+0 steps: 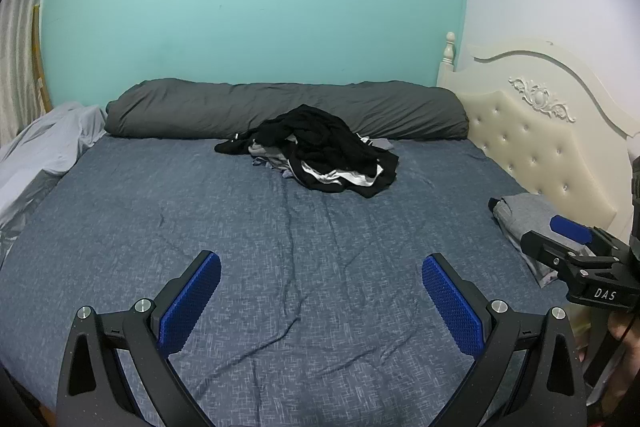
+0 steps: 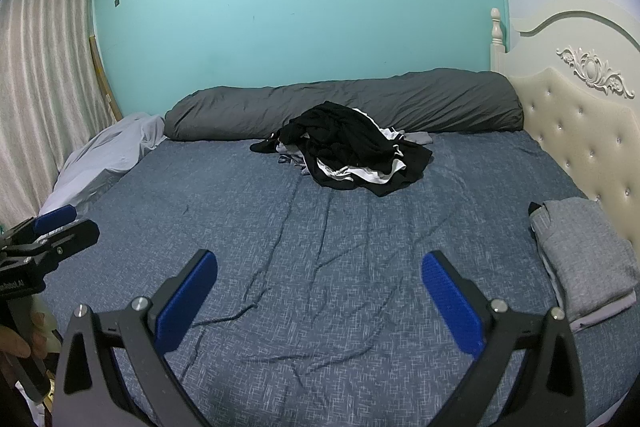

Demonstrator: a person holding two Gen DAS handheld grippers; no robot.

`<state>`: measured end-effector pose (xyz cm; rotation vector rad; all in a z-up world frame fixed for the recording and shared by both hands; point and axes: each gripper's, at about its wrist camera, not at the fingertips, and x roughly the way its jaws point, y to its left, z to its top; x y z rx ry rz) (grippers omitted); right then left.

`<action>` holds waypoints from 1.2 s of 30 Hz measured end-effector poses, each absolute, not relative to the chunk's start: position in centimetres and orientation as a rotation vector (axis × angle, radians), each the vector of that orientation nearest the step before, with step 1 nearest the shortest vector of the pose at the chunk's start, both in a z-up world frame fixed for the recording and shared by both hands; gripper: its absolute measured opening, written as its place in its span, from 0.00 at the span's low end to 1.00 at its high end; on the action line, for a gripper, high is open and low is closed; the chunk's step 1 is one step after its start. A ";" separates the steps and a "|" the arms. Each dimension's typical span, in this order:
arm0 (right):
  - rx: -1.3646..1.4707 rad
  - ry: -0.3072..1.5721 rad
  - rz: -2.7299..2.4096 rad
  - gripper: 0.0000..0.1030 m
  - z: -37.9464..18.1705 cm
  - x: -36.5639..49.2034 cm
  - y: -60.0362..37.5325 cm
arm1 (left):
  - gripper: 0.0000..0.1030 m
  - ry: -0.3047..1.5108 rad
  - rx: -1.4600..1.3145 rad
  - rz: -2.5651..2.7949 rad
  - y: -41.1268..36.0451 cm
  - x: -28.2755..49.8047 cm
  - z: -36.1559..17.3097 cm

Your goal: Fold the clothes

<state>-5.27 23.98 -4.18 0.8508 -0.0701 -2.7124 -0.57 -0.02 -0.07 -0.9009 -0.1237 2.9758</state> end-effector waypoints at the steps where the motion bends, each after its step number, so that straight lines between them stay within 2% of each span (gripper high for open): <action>1: 0.851 -0.070 -2.713 1.00 -4.2 -5.3 24.0 | 1.00 -0.125 -0.902 2.974 -0.1 -0.6 -0.1; 36: 0.863 -0.077 -2.719 1.00 -4.4 -5.5 24.0 | 0.99 -0.126 -0.909 2.965 0.3 -1.2 -0.1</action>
